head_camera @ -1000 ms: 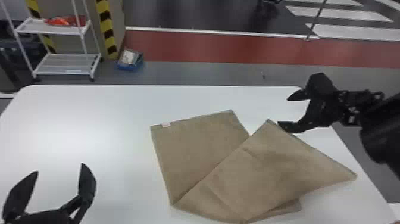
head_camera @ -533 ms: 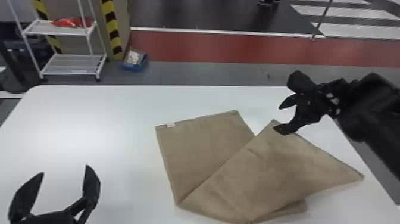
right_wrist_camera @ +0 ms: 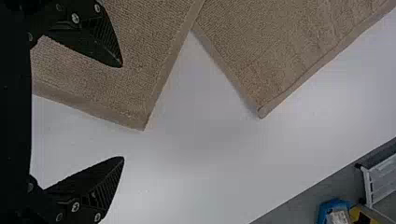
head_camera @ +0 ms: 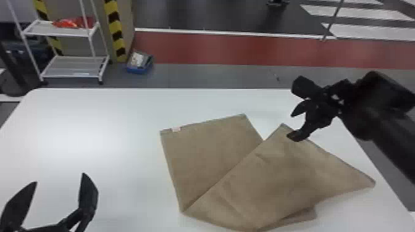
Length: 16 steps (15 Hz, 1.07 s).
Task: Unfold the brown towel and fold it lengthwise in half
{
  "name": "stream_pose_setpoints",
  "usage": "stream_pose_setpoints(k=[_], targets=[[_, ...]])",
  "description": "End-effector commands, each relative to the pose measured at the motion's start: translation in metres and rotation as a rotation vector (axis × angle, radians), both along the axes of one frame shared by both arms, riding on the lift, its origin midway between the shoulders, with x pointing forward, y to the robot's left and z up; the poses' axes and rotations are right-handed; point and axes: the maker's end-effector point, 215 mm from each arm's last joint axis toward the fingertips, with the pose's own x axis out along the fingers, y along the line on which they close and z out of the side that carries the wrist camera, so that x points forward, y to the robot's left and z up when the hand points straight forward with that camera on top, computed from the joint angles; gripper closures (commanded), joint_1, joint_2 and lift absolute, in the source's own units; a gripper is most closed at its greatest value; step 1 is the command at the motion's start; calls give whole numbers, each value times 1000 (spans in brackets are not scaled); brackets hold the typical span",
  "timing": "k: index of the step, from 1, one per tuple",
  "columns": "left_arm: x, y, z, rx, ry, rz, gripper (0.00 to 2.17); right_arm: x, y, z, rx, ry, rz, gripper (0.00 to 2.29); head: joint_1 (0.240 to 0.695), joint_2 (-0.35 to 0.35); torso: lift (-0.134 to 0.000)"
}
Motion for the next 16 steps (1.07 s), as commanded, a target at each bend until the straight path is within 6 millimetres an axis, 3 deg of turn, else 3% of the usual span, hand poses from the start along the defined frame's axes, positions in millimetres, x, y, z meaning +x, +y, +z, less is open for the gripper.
stream_pose_setpoints(k=[1,6,11,16], targets=[[-4,0,4,-5,-10,1,107,0,5,-9,-15,21,2,211,695,-102,-123],[-11,0,10,-12,-31,2,110,10,12,-8,11,1,-35,218,695,-93,-123],[-16,0,14,-11,-38,1,110,15,-4,-16,-14,-27,-95,255,695,-93,-123],[-17,-1,17,-10,-40,-3,110,17,-4,-20,-2,-32,-133,353,695,-108,-123]])
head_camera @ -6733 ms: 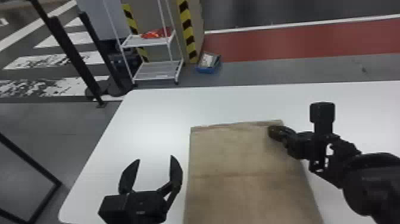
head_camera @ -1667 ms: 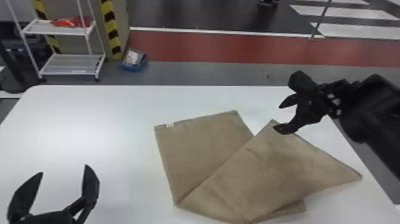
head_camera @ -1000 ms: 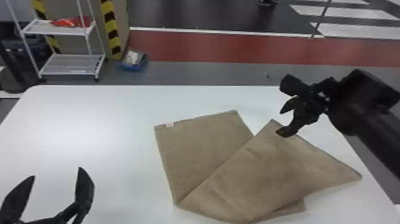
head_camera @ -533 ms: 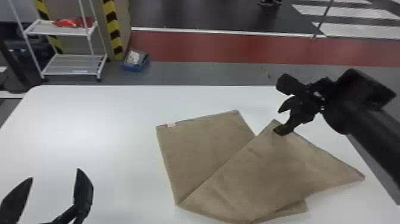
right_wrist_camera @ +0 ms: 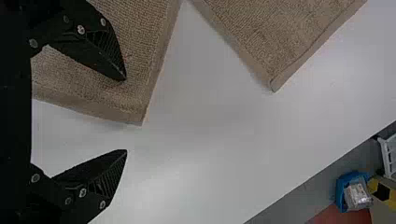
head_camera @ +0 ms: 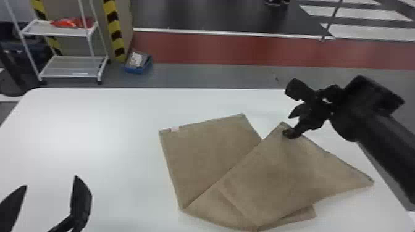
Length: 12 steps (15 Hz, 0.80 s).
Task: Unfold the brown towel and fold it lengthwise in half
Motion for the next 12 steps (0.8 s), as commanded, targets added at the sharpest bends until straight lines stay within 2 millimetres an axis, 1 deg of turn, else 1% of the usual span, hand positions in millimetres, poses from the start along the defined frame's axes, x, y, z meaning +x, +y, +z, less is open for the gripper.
stream_pose_setpoints(k=[1,4,5,9,10,12], targets=[[-1,-1,0,1,1,-1,107,-3,4,-4,12,14,-6,407,695,-108,-123],[-2,0,0,5,2,-1,110,-5,8,-6,22,28,-10,417,695,-105,-123],[-2,0,0,6,2,-2,110,-6,8,-7,24,33,-10,471,695,-103,-123],[-1,1,1,9,0,-2,110,-9,8,-9,42,46,-17,478,695,-100,-123],[-1,2,1,8,0,-1,107,-8,10,-7,49,38,-11,572,695,-99,-123],[0,2,0,10,0,-1,110,-5,11,-4,75,25,-16,586,695,-98,-123]])
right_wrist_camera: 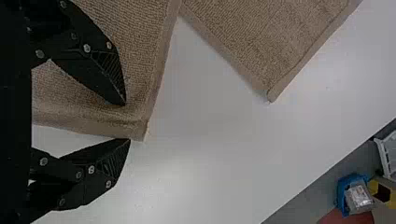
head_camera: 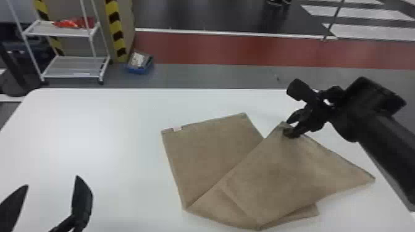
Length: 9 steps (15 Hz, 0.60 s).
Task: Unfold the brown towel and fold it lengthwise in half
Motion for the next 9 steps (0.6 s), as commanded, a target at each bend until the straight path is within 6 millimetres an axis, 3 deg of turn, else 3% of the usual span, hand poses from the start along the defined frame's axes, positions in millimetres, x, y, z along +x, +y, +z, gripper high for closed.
stream_pose_setpoints(k=[1,2,8,9], targets=[[1,0,0,0,-1,-1,107,2,2,3,20,-13,1,647,695,-96,-123],[2,1,-2,-2,1,1,107,3,4,3,25,-23,11,765,695,-95,-123],[4,2,-5,0,5,1,107,1,9,5,82,-66,22,768,695,-87,-123],[5,4,-5,4,4,3,107,1,9,10,98,-88,22,920,695,-85,-123]])
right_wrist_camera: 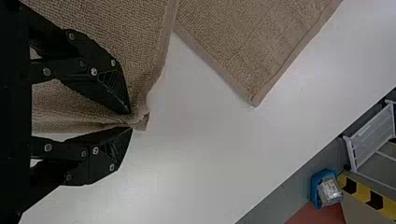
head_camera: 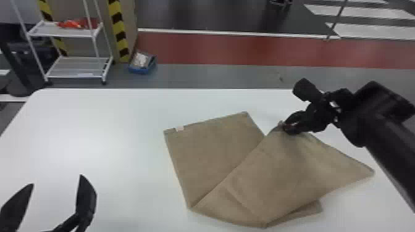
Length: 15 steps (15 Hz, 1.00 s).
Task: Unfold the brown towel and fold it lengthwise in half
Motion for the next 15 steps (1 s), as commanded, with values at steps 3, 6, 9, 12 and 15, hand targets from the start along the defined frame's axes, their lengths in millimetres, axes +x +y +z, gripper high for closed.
stream_pose_setpoints(k=[3,6,9,12,15], targets=[[5,6,-1,9,5,1,107,-6,2,26,92,-101,-4,971,695,-79,-123],[14,4,1,23,6,-25,110,-21,-10,67,199,-219,-39,971,695,-77,-123],[33,-1,-4,31,43,-83,124,-52,-28,98,249,-318,-53,971,695,-98,-123],[58,-15,-43,35,209,-170,124,-101,-52,107,236,-372,-75,971,695,-122,-123],[93,-31,-56,51,314,-225,120,-153,-82,97,193,-384,-101,971,695,-180,-123]])
